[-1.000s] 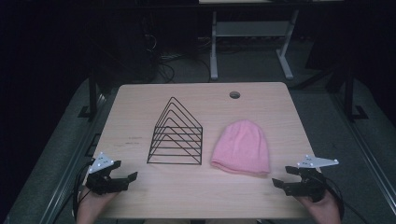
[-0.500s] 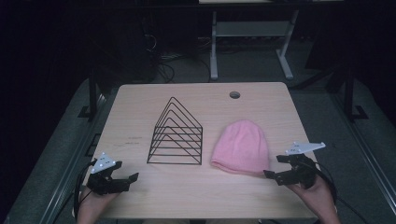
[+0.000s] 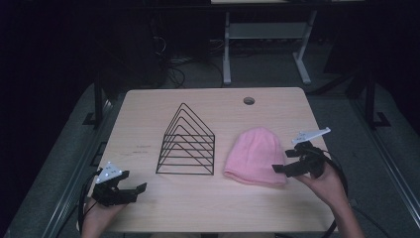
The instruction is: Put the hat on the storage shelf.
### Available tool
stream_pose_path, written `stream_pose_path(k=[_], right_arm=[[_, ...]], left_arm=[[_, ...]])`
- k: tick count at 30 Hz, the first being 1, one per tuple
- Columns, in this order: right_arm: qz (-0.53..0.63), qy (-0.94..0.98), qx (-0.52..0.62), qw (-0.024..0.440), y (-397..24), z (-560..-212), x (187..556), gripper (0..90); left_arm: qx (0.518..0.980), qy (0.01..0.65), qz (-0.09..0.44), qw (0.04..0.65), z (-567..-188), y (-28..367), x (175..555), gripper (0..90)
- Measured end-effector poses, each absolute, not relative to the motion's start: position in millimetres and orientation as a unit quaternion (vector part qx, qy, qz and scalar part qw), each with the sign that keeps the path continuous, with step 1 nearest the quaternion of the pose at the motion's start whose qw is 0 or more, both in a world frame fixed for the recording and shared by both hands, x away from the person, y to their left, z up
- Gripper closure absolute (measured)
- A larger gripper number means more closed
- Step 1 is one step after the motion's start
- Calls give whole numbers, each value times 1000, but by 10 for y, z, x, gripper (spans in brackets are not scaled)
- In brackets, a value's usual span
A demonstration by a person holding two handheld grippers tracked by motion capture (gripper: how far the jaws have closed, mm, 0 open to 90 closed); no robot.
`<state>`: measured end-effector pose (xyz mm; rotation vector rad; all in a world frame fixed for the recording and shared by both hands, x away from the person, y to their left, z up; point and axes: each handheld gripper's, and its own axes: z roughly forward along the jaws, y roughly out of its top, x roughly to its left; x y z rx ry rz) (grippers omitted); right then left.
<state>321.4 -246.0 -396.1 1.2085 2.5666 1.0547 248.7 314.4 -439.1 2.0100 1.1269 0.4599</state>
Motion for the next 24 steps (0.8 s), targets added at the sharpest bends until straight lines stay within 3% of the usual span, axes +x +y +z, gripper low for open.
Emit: stream_pose_path(k=[24], right_arm=[[320,852,413,32,-2419,-3888,3888,197]], left_arm=[[786,446,175,391,-4415,3164,2519,173]])
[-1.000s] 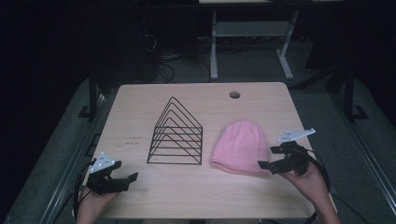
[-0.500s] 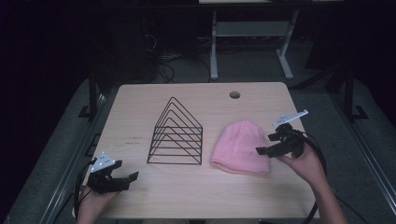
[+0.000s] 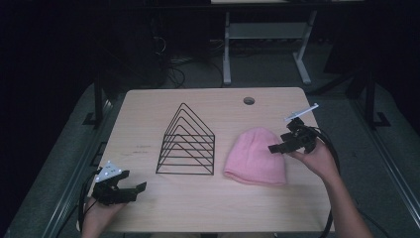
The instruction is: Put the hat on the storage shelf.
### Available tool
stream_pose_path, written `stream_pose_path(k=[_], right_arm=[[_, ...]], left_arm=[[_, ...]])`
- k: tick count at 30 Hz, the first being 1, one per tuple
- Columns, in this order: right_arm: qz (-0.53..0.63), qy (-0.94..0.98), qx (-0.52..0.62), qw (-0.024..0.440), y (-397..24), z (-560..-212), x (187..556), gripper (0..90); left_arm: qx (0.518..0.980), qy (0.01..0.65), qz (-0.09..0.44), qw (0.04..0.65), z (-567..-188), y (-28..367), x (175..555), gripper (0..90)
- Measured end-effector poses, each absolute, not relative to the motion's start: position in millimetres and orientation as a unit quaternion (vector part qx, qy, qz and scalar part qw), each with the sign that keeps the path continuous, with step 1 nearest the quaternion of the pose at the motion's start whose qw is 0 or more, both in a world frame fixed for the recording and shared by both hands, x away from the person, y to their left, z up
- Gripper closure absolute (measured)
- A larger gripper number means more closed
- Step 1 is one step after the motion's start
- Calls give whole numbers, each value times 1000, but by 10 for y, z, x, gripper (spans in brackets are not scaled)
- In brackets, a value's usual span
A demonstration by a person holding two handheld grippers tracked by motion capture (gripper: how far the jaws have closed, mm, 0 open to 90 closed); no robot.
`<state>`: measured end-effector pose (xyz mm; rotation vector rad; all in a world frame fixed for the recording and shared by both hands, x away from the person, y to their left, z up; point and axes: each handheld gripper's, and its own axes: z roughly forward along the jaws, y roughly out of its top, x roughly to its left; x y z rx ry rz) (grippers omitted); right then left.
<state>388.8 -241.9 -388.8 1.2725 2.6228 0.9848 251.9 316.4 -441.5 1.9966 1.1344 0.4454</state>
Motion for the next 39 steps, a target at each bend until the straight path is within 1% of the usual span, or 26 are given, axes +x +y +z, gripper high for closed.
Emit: stream_pose_path(k=[15,21,22,25,30,31,36,39], right_arm=[[277,850,448,10,-2394,-4072,4259,223],[258,850,460,1,-2371,-4168,4388,256],[251,850,464,-3,-2361,-4194,4421,281],[248,848,469,-5,-2356,-4225,4453,303],[232,850,472,-2,-2317,-4303,4491,422],[232,850,472,-2,-2317,-4303,4491,422],[223,853,472,-13,-2271,-4376,4516,515],[224,851,474,-18,-2270,-4407,4519,531]], left_arm=[[791,442,177,385,-4416,3159,2520,174],[790,444,177,384,-4414,3165,2520,174],[790,444,177,385,-4417,3165,2522,174],[791,443,176,382,-4417,3165,2522,174],[794,442,178,379,-4418,3166,2526,176],[795,440,179,377,-4418,3168,2530,176],[796,441,180,373,-4424,3160,2532,176],[796,441,179,373,-4426,3160,2532,176]])
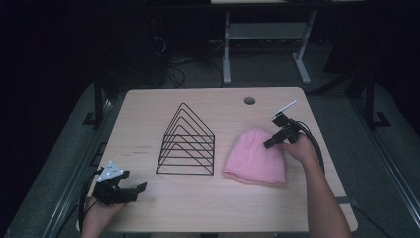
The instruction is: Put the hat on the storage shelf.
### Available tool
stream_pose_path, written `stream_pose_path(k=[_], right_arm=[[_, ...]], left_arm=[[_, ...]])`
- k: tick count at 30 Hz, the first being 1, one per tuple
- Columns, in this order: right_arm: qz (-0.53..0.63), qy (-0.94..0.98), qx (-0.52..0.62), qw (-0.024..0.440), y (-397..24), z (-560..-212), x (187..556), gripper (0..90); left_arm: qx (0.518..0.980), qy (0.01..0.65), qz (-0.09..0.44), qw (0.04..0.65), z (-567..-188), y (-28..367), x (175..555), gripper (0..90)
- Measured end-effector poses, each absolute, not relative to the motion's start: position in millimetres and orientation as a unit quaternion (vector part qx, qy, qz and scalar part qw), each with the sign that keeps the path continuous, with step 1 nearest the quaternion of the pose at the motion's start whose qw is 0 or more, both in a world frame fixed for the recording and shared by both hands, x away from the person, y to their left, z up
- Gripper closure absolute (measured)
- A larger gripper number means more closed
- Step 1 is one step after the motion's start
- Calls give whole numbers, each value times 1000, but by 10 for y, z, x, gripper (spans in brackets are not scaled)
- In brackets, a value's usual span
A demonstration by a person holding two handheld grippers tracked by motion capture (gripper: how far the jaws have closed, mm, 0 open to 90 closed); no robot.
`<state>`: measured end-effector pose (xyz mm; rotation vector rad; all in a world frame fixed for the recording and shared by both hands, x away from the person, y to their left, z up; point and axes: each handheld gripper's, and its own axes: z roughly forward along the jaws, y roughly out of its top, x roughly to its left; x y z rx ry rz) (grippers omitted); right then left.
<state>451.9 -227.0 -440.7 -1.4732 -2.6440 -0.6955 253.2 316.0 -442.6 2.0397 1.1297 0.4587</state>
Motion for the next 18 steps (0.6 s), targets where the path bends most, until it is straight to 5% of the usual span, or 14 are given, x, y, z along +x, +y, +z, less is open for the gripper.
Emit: stream_pose_path(k=[18], right_arm=[[-255,-813,-518,69,-2395,-4496,4499,727]], left_arm=[[801,441,174,367,-4444,3161,2532,176]])
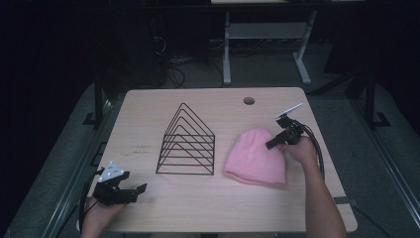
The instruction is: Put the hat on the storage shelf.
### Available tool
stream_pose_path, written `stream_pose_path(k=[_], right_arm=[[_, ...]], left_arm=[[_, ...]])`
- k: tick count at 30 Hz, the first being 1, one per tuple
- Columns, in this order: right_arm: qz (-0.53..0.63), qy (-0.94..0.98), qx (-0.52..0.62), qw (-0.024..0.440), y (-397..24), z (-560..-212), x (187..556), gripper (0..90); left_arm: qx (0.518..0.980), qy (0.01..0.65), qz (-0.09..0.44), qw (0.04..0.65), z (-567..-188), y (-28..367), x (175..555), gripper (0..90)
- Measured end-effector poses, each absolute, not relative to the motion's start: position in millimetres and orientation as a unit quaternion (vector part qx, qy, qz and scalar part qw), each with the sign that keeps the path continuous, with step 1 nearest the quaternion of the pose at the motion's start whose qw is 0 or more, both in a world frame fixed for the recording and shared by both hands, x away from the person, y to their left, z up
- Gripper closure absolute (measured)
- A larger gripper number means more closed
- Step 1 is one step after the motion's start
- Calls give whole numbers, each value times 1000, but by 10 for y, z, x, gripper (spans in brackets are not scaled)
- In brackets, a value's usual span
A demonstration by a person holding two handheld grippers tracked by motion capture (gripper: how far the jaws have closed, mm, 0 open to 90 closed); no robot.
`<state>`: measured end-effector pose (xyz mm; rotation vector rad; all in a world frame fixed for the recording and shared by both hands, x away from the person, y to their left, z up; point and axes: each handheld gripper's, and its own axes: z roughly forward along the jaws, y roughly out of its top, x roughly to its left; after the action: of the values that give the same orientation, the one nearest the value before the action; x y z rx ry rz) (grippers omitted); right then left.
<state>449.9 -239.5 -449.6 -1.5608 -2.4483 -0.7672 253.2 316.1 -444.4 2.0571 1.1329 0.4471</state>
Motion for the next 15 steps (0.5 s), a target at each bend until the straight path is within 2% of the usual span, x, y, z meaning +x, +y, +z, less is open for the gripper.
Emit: stream_pose_path(k=[15], right_arm=[[-329,-804,-486,100,-2534,-4260,4327,769]], left_arm=[[803,428,149,386,-4340,3167,2450,176]])
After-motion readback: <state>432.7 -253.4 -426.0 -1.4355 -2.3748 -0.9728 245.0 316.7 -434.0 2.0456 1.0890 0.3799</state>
